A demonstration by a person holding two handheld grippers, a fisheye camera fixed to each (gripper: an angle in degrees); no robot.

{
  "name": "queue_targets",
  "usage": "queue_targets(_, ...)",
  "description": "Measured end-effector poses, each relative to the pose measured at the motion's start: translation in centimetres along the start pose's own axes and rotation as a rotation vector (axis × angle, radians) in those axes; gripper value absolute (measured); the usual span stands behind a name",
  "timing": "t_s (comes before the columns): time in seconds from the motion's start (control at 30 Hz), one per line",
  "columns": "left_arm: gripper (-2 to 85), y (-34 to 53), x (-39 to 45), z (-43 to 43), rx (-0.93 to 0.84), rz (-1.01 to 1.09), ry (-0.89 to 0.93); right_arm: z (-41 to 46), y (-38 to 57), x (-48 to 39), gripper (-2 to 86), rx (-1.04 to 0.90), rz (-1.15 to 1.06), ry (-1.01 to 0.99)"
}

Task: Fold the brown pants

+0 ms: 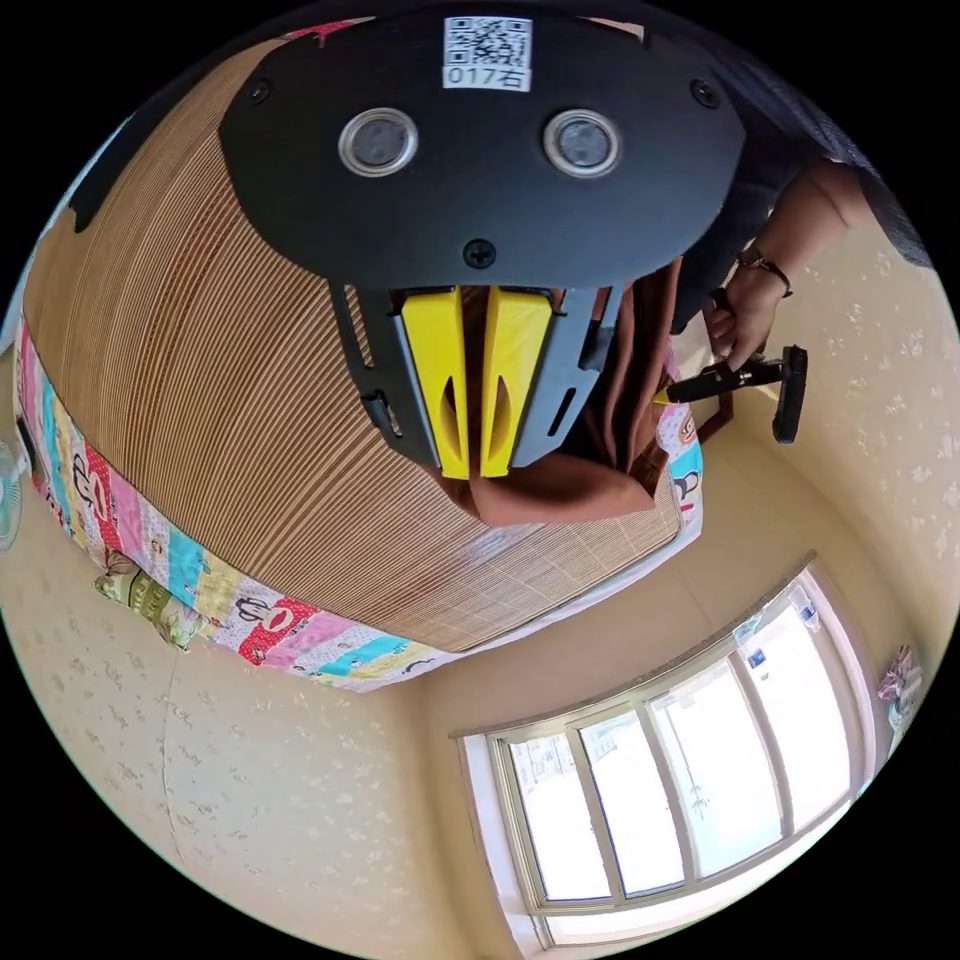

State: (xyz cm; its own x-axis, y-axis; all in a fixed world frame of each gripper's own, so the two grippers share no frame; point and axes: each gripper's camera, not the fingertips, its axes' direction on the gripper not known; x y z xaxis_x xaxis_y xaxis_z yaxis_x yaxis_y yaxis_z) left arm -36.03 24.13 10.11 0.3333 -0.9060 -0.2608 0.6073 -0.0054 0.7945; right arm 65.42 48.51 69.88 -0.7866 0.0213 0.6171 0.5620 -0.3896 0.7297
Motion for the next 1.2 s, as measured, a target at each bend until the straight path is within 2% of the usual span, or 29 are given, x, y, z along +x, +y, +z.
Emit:
queue_targets(0.13,4.1,-1.1,4.2,-2.3,0.044,0.197,0.263,-2.3,2.1,2.6,2.3,0.059,0.085,0.071)
queue_targets(0.27,3.9,-2.8,9.7,-3.8,0.051,0.391,0.419,-5.9,5.8,8.2,2.3,0.191,0.337,0.094)
queue_targets(0.33,3.9,-3.2,12.7,-6.2,0.140,0.534,0.501,-7.5,7.9,10.5,2.4,0.260,0.450,0.105)
queue_targets(0.4,4.0,-3.6,13.1,-7.9,0.208,0.546,0.591,-9.9,11.0,13.0,2.4,0.356,0.572,0.134)
queue_targets(0.5,4.4,-5.1,10.0,-8.5,0.301,0.386,0.694,-12.7,14.2,15.9,2.5,0.446,0.687,0.158)
queue_targets(0.57,4.2,-5.7,7.6,-8.1,0.332,0.269,0.641,-13.4,15.5,17.7,2.6,0.445,0.749,0.165)
queue_targets(0.63,4.5,-4.5,4.7,-8.6,0.401,0.115,0.509,-13.7,16.4,19.4,2.5,0.424,0.802,0.158)
queue_targets(0.7,5.6,-3.5,5.1,-8.5,0.369,0.205,0.481,-13.2,16.8,21.1,2.4,0.370,0.826,0.107)
queue_targets(0.83,11.4,-0.2,8.3,-5.5,0.158,0.351,0.384,-12.1,16.0,21.6,2.3,0.310,0.794,0.056)
queue_targets(0.97,14.4,1.2,11.8,-3.8,0.076,0.461,0.484,-12.0,14.5,20.2,2.4,0.269,0.719,0.121)
queue_targets(1.1,16.5,1.3,18.7,-1.8,0.002,0.642,0.426,-12.3,14.2,19.5,2.5,0.268,0.673,0.125)
queue_targets(1.2,16.9,1.7,23.7,-0.1,-0.031,0.749,0.467,-12.7,14.6,19.7,2.6,0.289,0.661,0.110)
